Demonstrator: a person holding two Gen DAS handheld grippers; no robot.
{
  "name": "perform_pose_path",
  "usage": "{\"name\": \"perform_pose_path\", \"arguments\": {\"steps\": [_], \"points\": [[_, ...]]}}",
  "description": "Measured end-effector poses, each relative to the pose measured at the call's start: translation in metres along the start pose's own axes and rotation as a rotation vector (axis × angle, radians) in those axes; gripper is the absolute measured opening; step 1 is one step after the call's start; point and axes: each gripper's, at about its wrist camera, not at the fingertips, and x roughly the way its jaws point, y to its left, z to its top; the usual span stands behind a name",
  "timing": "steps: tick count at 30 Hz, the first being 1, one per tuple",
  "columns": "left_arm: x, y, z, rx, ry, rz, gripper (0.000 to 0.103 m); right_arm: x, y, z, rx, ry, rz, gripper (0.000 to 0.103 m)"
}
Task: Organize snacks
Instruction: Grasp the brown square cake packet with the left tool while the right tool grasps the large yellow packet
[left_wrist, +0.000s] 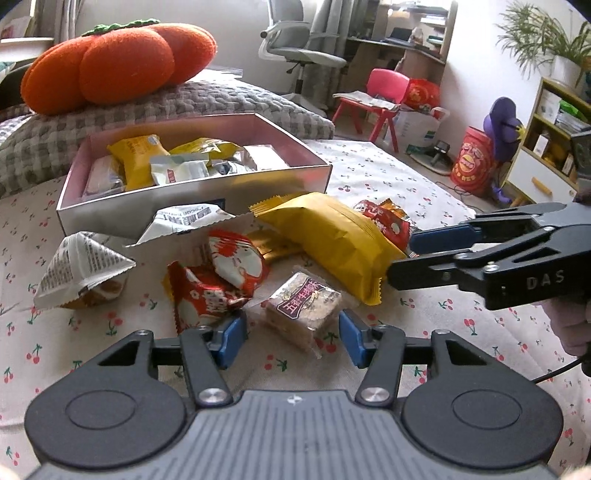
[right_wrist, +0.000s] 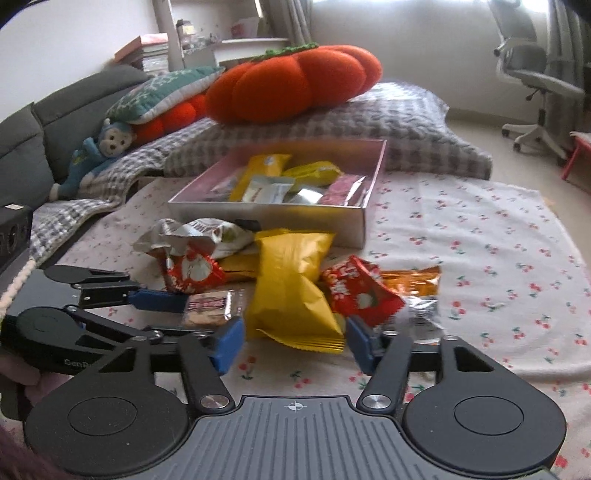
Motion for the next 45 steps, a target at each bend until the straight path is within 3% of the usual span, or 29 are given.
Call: {"name": "perform_pose_path", "arguments": {"steps": [4,9,12,18,22,27,30,34,38,39,45], "points": [[0.002,-0.003,0.002,0.038,0.006,-0.002,0.056,0.008,0.005,0.005,0.006,0.006,0.001,0.057],[0.008,-0.009,0.005,0.099,0.02,-0.005,0.067,0.017,0.011,0.014,0.014,0.014,-0.011,0.058],[0.01,-0.012,0.005,0.133,0.02,0.005,0.068,0.023,0.013,0.016,0.008,0.018,-0.029,0.058],[0.011,-0.011,0.003,0.157,0.017,0.008,0.067,0.031,0.013,0.017,-0.009,0.044,-0.046,0.043],[0.01,-0.008,0.005,0.109,0.02,0.001,0.068,0.024,0.009,0.015,-0.008,0.062,-0.05,0.041],[0.011,-0.004,0.008,-0.043,0.017,0.003,0.08,0.013,0.001,0.013,0.015,0.104,-0.061,0.04],[0.012,-0.006,0.011,-0.103,0.01,0.028,0.08,0.008,-0.006,0.013,0.048,0.149,-0.045,0.04],[0.014,-0.009,0.013,-0.17,-0.001,0.084,0.076,0.002,-0.012,0.014,0.108,0.167,-0.019,0.043],[0.017,-0.019,0.011,-0.137,-0.005,0.177,0.069,-0.001,-0.023,0.013,0.211,0.154,0.02,0.045],[0.017,-0.021,0.01,-0.118,-0.009,0.188,0.063,0.0,-0.026,0.013,0.234,0.153,0.027,0.045],[0.009,-0.017,0.008,-0.078,0.0,0.151,0.04,0.003,-0.029,0.012,0.273,0.124,0.047,0.046]]}}
